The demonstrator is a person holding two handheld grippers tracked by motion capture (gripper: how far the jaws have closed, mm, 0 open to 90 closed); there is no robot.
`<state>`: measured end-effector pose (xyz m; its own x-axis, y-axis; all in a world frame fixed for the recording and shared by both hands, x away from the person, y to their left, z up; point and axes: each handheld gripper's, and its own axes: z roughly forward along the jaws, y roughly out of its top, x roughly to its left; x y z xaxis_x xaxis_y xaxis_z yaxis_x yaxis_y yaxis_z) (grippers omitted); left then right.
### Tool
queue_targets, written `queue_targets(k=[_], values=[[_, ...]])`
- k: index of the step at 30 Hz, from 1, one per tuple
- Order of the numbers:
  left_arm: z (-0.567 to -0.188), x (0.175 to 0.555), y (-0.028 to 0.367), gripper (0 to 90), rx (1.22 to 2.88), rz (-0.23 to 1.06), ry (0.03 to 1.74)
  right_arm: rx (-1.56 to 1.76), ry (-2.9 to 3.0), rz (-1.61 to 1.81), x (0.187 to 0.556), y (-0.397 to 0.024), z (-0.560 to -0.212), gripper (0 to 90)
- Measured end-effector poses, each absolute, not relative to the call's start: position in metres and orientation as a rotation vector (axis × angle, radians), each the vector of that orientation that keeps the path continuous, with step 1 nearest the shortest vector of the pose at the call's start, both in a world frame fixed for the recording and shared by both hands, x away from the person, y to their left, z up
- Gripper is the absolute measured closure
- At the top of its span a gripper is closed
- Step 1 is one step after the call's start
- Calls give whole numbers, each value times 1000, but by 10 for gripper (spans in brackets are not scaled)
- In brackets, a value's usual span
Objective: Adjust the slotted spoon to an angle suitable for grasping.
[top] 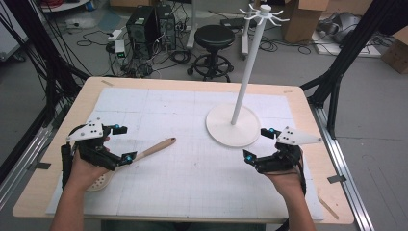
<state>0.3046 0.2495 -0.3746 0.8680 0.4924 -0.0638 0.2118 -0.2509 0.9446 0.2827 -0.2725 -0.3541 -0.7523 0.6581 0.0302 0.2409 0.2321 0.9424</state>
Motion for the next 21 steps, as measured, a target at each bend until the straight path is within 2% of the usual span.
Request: queue_targets(k=[10,21], values=[[-373,312,245,21,1877,294,554,849,2129,1534,283,-278,-355,5],[-389,339,220,22,2078,269,668,850,2135,1533,284,-279,-357,5]])
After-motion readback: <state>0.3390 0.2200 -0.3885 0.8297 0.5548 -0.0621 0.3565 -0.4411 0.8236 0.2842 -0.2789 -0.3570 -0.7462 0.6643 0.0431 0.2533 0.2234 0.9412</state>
